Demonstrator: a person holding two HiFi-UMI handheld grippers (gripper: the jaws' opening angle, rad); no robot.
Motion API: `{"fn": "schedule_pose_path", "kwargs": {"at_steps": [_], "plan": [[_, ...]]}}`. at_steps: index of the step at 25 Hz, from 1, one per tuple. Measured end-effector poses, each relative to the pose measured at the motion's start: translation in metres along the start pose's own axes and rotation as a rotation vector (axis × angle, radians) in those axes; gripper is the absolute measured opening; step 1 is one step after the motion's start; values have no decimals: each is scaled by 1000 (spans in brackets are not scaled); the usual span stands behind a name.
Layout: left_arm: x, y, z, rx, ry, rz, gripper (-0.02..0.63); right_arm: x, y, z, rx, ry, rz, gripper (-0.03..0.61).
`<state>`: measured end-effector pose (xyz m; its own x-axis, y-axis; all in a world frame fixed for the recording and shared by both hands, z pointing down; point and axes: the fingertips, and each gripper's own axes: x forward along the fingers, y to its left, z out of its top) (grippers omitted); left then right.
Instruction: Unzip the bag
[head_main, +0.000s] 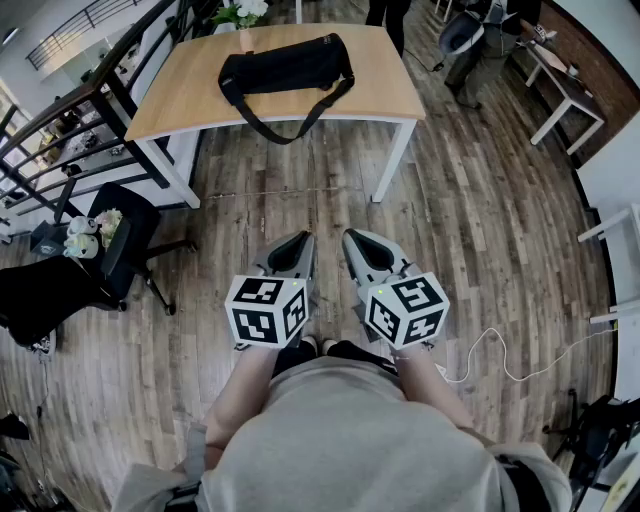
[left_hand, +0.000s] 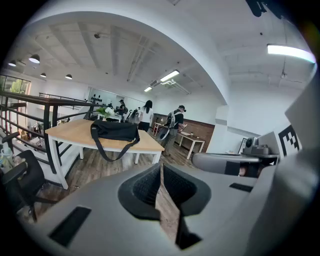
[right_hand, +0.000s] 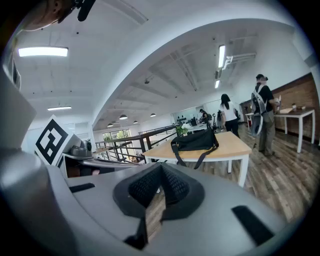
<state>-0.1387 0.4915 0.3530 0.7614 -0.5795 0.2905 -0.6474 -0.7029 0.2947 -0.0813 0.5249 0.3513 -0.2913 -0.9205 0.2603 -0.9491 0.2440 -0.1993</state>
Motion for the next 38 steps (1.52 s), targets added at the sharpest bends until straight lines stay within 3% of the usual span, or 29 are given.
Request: {"fn": "schedule_pose_path", "kwargs": {"at_steps": [8,16,21,28,32,35,38], "plan": [[0,2,-12,-11,20,-28,34,4,5,-16,16,37,-1,3],[-7,-3,-6,-15,-37,-134,34,9,12,-18,71,14,38,6],[-14,8,-11,-39,-34,-162,34,13,13,-22,87,8,-5,8],[-19,32,-15,-3,-23,-138,37,23,19,-29,88,20,-55,11],[-11,49,-19,-21,0,-108,41,34,25,-30,67,46,-51,46],[1,58,-16,-18,12,-107,103,44,21,-27,67,44,-51,73],[18,63,-8,-5,13,-102,109,58,6,-23,73,43,-47,80]]}}
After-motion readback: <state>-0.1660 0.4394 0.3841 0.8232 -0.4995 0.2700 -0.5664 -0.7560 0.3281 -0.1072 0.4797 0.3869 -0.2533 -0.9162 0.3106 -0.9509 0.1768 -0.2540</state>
